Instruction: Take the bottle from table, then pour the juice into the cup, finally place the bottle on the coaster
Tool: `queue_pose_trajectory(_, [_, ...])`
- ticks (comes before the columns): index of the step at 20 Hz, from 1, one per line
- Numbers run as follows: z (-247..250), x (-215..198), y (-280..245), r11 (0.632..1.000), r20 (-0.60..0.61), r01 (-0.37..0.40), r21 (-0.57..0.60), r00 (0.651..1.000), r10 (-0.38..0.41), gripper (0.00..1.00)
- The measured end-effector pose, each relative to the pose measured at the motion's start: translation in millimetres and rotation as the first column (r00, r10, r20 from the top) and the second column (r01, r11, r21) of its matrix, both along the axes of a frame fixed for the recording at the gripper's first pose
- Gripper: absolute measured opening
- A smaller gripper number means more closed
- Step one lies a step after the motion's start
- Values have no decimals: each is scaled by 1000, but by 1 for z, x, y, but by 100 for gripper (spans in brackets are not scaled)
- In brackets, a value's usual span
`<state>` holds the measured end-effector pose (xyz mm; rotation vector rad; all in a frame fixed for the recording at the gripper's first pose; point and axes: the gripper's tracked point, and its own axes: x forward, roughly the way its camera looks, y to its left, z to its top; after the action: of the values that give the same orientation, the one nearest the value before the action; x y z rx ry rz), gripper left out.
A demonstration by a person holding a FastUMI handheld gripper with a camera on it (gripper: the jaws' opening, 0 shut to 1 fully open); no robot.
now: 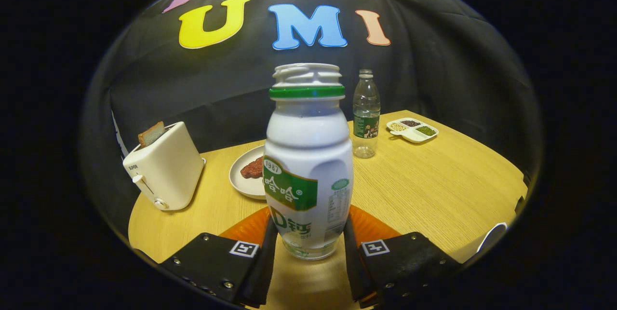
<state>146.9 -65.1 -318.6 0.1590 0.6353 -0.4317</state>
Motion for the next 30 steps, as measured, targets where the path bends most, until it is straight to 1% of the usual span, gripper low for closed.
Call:
queue_pose_trajectory(6, [-16, 17, -2, 998, 8, -35, -54, 999, 36, 64])
queue_pose_trajectory(10, [-22, 23, -1, 995, 10, -51, -82, 999, 52, 64])
queue_pose_trajectory(11, [-24, 25, -1, 994, 15, -57, -88, 998, 59, 67])
queue_pose_trajectory(16, [-31, 26, -4, 992, 0, -68, -106, 998, 68, 67])
queue_pose_trajectory(22, [-33, 28, -2, 990, 6, -85, -112, 996, 87, 74])
queue_pose_trajectory(26, [-34, 27, -3, 990, 1, -84, -115, 996, 84, 76])
queue_pose_trajectory(28, [-34, 28, -3, 990, 6, -89, -113, 996, 90, 96])
queue_pose_trajectory(29, [-33, 27, -2, 990, 10, -92, -111, 996, 94, 100])
queue_pose_trajectory(30, [-31, 28, -1, 990, 14, -95, -108, 995, 97, 99])
